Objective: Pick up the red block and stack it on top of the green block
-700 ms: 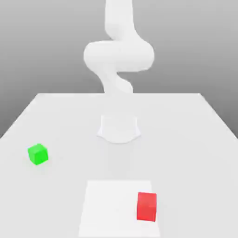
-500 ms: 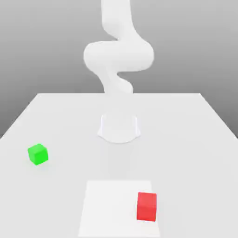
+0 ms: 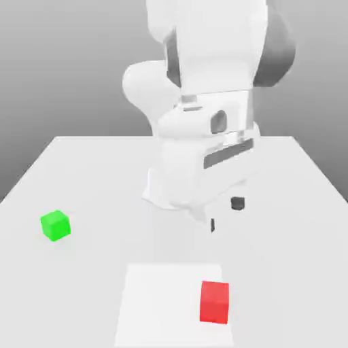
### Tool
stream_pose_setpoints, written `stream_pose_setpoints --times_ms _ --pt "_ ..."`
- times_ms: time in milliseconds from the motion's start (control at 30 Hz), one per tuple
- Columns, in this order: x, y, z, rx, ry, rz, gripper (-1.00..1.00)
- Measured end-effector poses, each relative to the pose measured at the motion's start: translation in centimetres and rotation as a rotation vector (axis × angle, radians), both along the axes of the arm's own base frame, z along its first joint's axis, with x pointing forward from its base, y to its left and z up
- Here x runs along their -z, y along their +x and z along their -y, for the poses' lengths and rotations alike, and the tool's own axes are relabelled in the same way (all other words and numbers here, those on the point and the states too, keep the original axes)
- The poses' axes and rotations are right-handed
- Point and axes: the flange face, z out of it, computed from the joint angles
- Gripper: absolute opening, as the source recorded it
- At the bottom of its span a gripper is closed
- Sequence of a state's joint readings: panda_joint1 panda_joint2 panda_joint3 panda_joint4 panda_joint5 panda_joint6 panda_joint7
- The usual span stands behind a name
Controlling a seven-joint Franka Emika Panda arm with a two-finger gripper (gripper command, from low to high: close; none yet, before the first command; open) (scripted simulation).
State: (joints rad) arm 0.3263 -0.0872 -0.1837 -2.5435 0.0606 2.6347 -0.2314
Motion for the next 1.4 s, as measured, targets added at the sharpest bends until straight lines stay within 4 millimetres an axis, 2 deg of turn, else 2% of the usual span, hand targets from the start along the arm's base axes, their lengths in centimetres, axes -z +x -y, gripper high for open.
stream_pose_setpoints --times_ms 200,400,433,633,700,833,867,900,1000,1067,1100,1233,1333,1400 --pt "9.5 -2.7 -0.9 -0.281 -0.085 -0.134 0.0" --pt "16.7 -3.2 -0.8 -0.325 -0.098 -0.156 0.0" --pt "17.3 -3.3 -0.8 -0.325 -0.097 -0.156 -1.0" --pt "17.6 -3.3 -0.8 -0.324 -0.097 -0.159 -1.0" --pt "16.4 -3.2 -0.8 -0.325 -0.098 -0.158 -1.0" --pt "12.1 -3.3 -0.8 -0.326 -0.097 -0.158 -1.0" --pt "11.2 -3.3 0.2 -0.326 -0.101 -0.157 -1.0" --pt "10.6 -3.3 2.7 -0.324 -0.109 -0.156 -1.0" --pt "9.0 -4.8 12.8 -0.275 -0.127 -0.159 -1.0" --pt "8.2 -6.9 18.2 -0.269 -0.136 -0.163 -1.0" --pt "7.8 -8.1 20.3 -0.278 -0.14 -0.166 -1.0" --pt "6.9 -13.6 27.0 -0.33 -0.144 -0.173 -1.0" --pt "6.7 -19.0 31.5 -0.344 -0.133 -0.175 -1.0" --pt "6.8 -22.9 33.8 -0.352 -0.121 -0.171 -1.0"
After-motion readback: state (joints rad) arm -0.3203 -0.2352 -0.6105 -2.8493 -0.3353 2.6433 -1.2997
